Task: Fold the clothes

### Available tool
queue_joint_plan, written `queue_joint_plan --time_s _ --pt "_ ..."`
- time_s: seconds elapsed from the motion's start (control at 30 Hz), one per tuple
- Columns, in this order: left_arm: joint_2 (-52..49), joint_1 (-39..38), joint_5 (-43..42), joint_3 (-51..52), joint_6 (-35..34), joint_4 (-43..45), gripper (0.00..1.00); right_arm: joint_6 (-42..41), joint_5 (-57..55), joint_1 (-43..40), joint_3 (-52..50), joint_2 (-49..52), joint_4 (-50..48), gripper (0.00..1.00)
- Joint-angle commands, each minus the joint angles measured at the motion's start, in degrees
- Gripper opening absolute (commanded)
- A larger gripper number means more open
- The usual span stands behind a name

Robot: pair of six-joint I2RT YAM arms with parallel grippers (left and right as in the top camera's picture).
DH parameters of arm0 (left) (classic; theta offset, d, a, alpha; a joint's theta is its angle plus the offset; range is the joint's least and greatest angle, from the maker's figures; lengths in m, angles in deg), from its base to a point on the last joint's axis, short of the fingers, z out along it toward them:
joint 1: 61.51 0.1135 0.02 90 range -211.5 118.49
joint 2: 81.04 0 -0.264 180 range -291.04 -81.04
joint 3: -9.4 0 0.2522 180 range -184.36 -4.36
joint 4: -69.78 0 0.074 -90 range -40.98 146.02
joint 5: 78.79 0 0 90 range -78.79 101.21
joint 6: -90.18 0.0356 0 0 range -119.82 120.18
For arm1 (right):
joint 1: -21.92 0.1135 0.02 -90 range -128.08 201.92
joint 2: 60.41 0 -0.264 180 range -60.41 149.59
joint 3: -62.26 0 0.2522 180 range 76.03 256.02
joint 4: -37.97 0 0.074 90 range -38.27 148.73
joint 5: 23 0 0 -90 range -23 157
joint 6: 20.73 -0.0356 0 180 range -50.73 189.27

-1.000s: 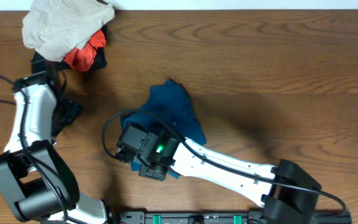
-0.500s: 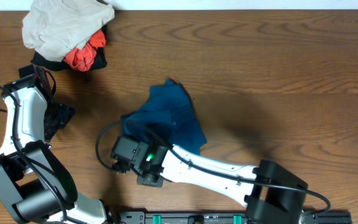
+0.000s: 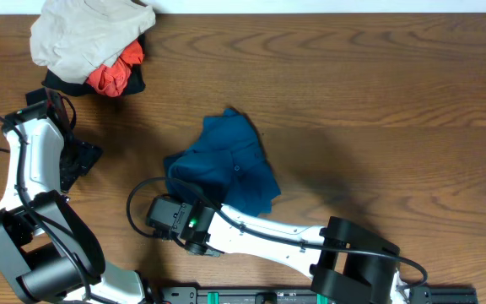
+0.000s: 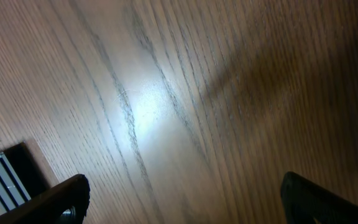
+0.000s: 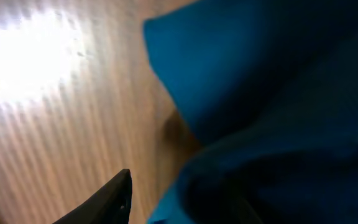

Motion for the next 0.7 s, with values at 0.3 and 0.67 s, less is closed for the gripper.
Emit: queue_joint_plan --time_s 0.3,0.67 --pt "-0.2 0.2 0.48 0.35 -0.52 -0.39 0.98 0.55 -5.84 -0.31 4.61 0.87 1.16 0.49" --pt "-0.2 0.2 0.48 0.35 -0.52 -0.37 0.98 0.52 -6.25 -1.14 4.61 3.8 1.79 0.45"
